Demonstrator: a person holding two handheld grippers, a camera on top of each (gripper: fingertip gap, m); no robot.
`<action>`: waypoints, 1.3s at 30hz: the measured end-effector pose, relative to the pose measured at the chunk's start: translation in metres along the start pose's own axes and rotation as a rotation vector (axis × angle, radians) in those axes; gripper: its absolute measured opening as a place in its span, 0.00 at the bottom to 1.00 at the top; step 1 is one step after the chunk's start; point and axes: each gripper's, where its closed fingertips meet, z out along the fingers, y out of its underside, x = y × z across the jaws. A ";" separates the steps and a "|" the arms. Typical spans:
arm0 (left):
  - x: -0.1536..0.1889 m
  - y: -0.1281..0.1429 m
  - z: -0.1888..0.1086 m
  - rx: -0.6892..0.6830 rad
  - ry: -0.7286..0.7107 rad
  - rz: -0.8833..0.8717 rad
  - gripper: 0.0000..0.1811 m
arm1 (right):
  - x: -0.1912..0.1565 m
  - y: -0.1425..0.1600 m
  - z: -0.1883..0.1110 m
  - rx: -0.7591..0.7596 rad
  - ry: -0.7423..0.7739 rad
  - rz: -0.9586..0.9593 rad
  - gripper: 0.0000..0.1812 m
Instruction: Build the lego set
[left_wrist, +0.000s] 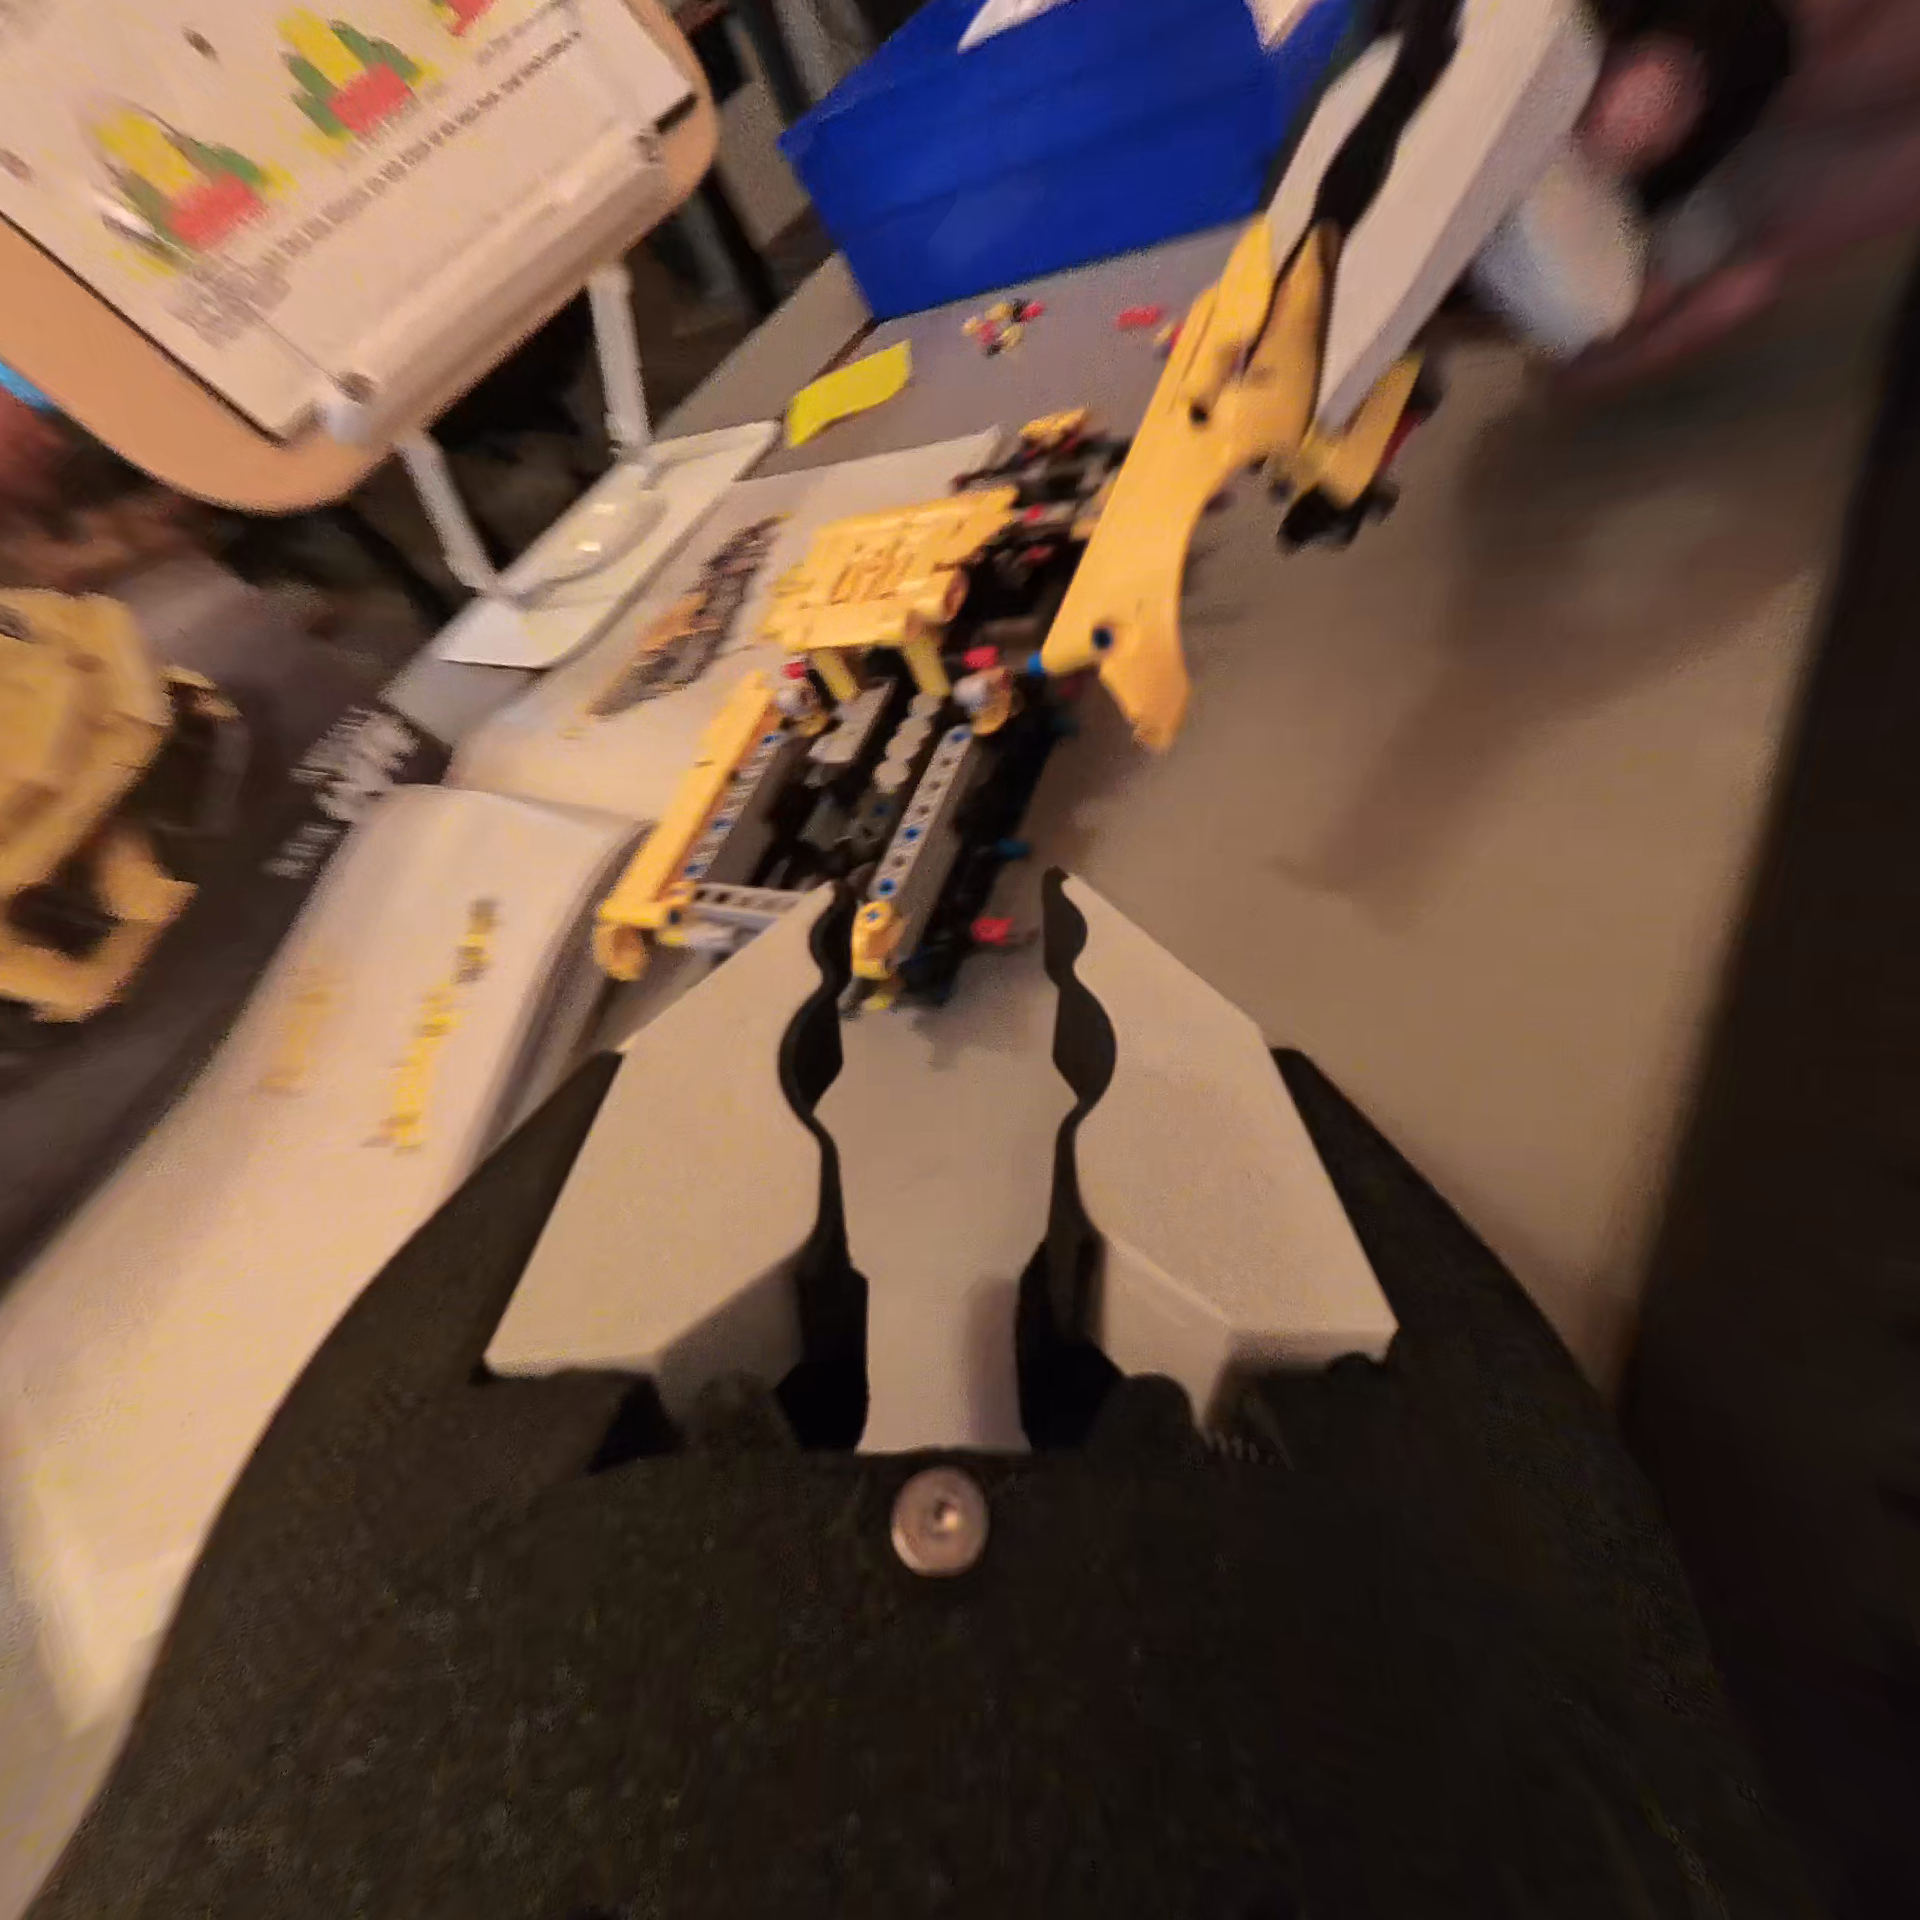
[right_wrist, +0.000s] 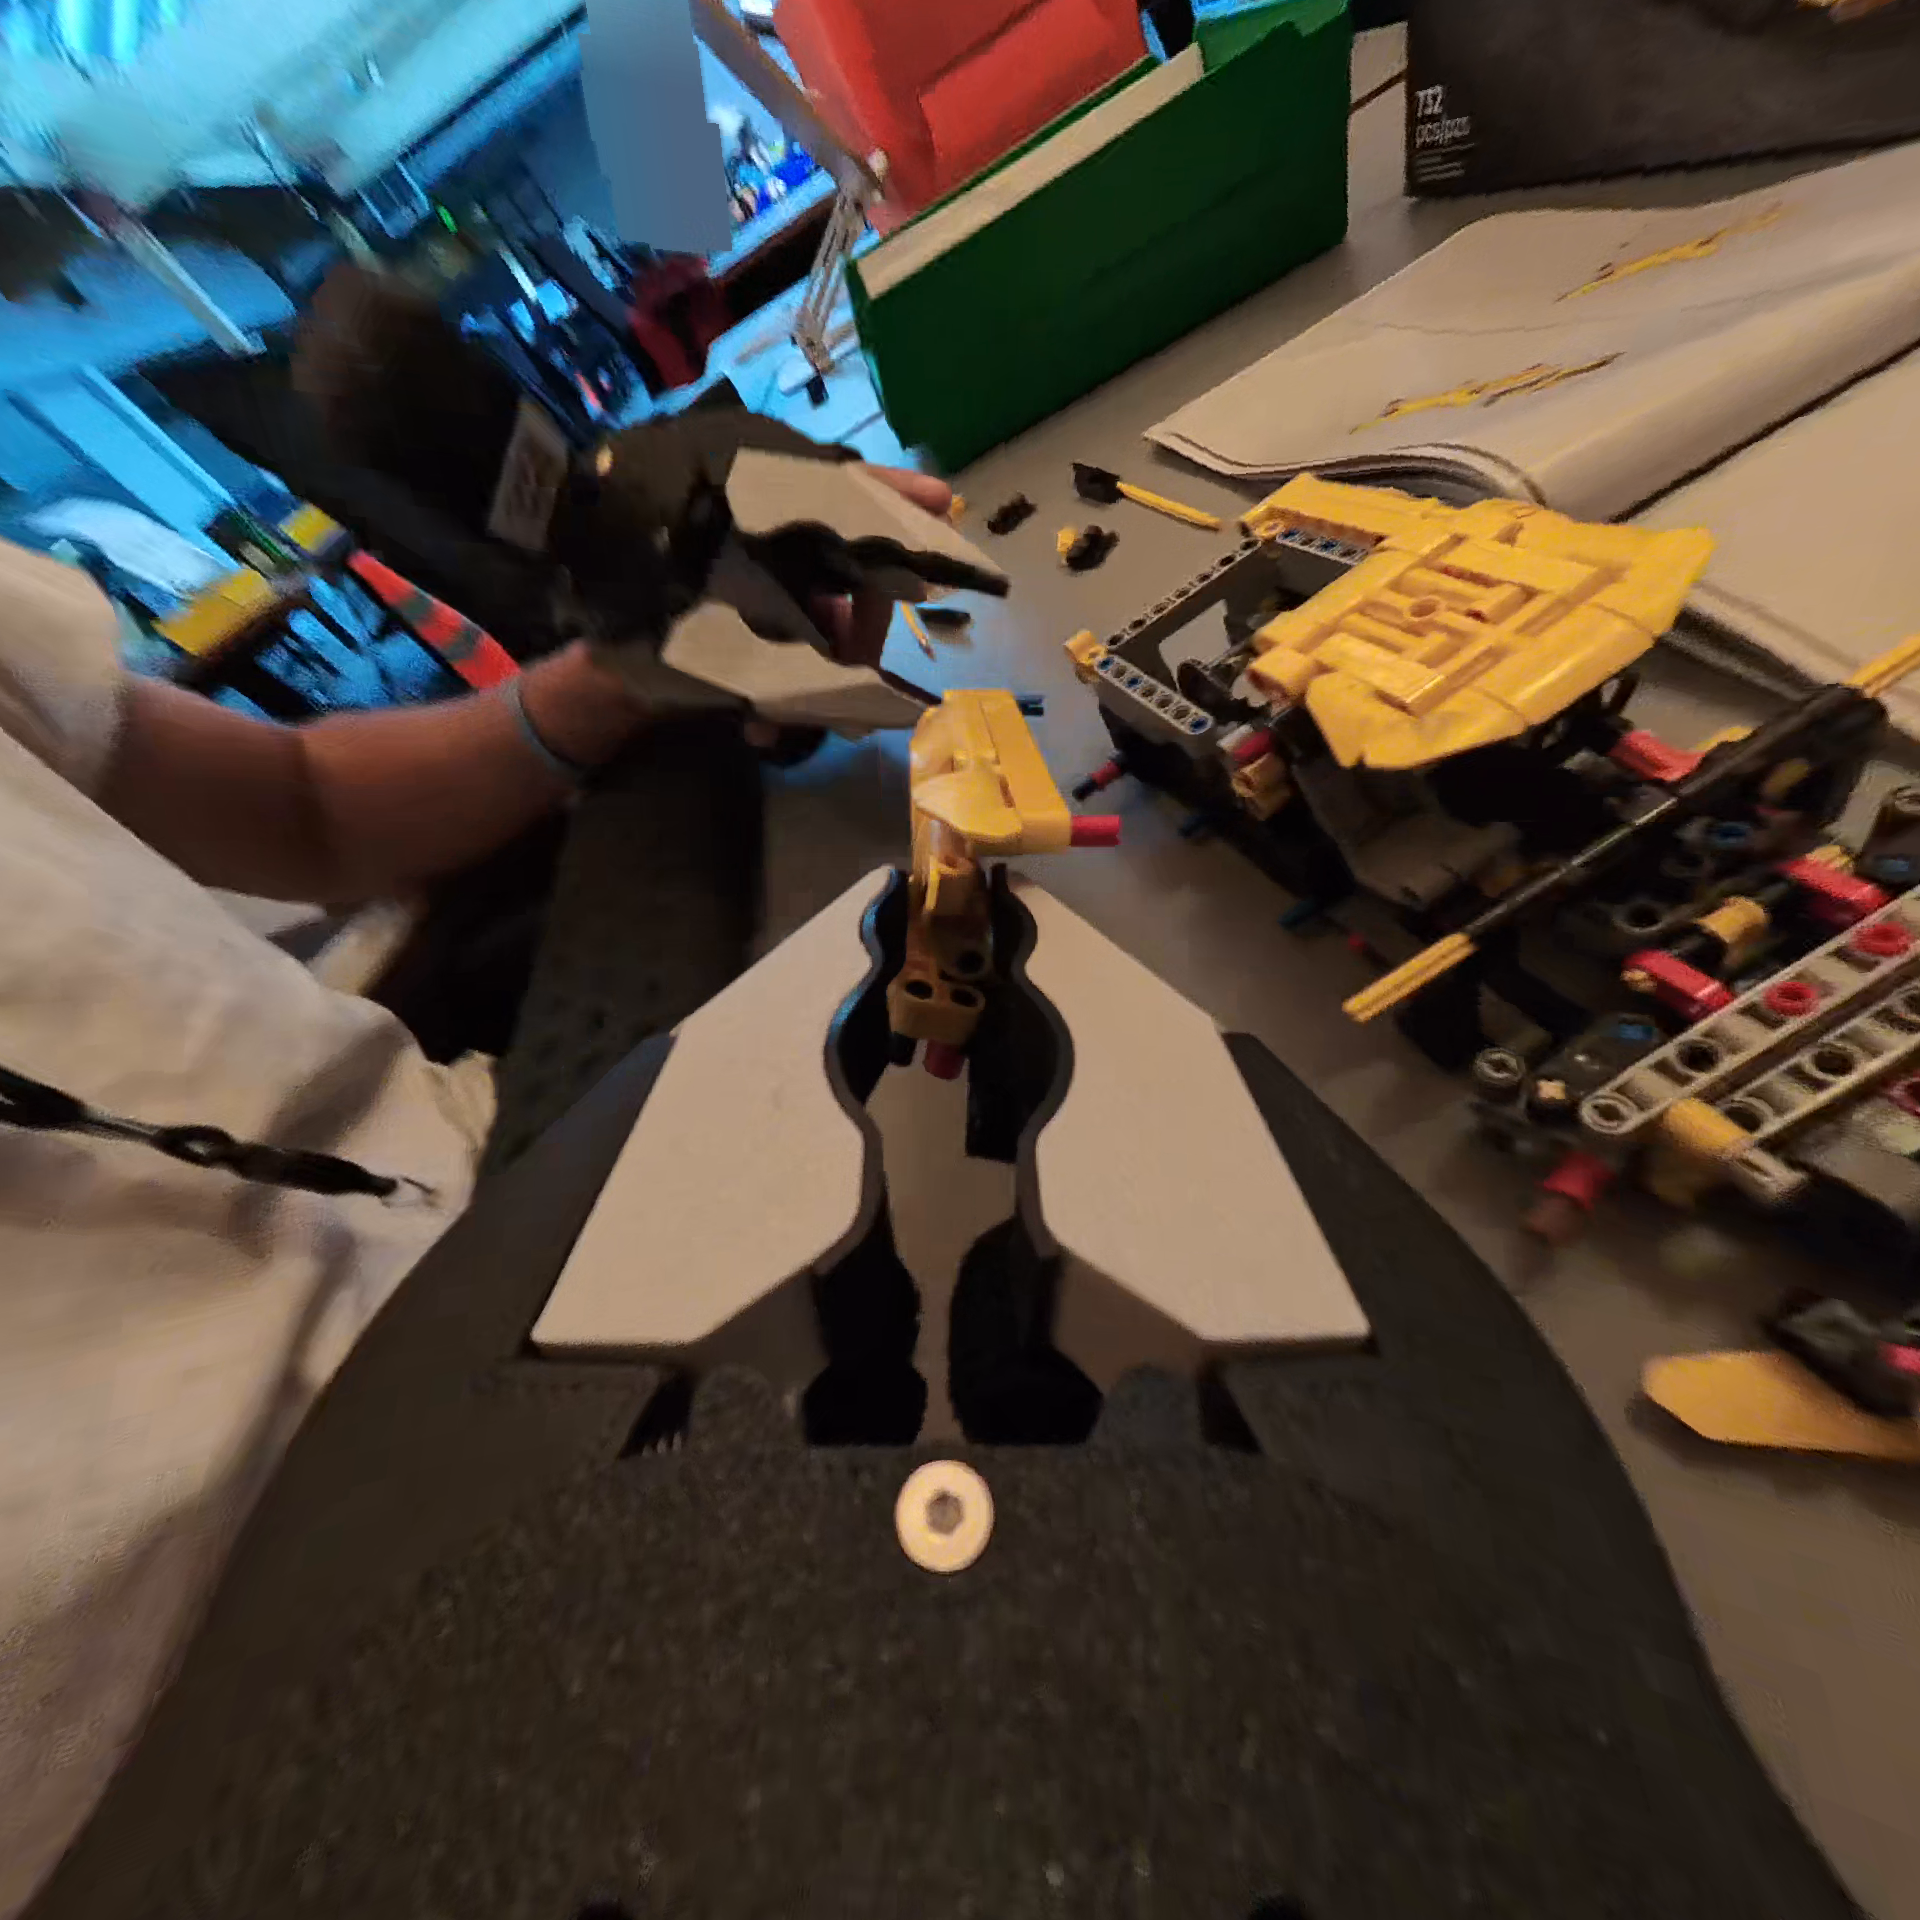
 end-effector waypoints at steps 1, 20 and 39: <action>0.007 -0.005 -0.001 0.028 0.077 -0.088 0.20 | -0.002 0.002 0.000 -0.008 0.003 -0.040 0.08; 0.047 -0.024 -0.007 0.092 0.384 -0.330 0.14 | -0.026 0.021 0.028 -0.083 -0.060 -0.148 0.09; 0.049 0.001 0.000 -0.034 0.346 -0.243 0.10 | 0.001 0.043 0.030 -0.252 0.123 -0.234 0.08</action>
